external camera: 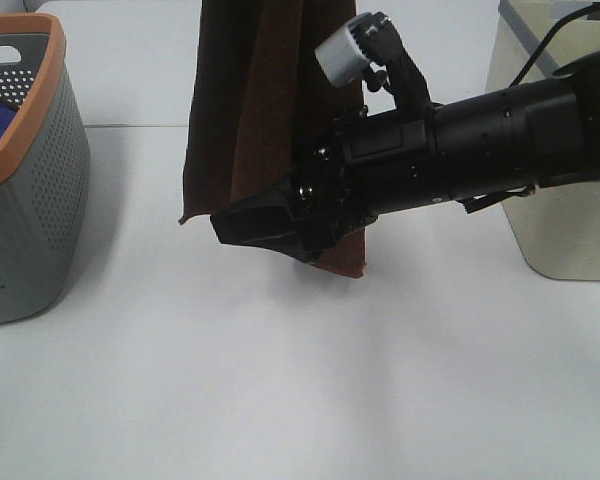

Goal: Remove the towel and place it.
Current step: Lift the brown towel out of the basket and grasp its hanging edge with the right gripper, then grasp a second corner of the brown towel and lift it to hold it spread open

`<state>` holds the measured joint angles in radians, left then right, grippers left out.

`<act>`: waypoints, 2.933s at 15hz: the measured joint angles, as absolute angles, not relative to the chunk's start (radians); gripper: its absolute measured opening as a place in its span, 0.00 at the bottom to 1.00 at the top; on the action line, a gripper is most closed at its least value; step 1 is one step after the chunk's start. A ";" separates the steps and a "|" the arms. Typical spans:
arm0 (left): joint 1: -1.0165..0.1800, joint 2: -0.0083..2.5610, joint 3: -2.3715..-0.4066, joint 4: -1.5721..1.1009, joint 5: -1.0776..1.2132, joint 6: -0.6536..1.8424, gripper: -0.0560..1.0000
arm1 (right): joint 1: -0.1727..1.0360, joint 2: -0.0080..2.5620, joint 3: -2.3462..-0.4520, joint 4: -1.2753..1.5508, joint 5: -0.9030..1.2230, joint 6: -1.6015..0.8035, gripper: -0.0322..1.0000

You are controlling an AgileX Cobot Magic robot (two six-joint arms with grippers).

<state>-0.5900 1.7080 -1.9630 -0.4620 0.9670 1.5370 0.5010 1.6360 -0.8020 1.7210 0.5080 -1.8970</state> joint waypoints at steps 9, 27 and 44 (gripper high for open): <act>-0.590 1.708 -1.963 -0.462 0.967 1.537 0.05 | 0.501 1.651 -0.802 1.649 0.493 -1.873 0.74; -0.590 1.708 -1.963 -0.462 0.967 1.537 0.05 | 0.501 1.627 -0.802 1.528 0.518 -1.748 0.15; -0.590 1.789 -1.963 -0.097 1.089 0.761 0.05 | 0.501 1.399 -1.074 0.167 0.765 -0.591 0.05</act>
<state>-0.5900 1.7890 -1.9630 -0.0970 1.0890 0.7610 0.5010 1.3990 -1.0740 0.1670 0.7650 -0.5910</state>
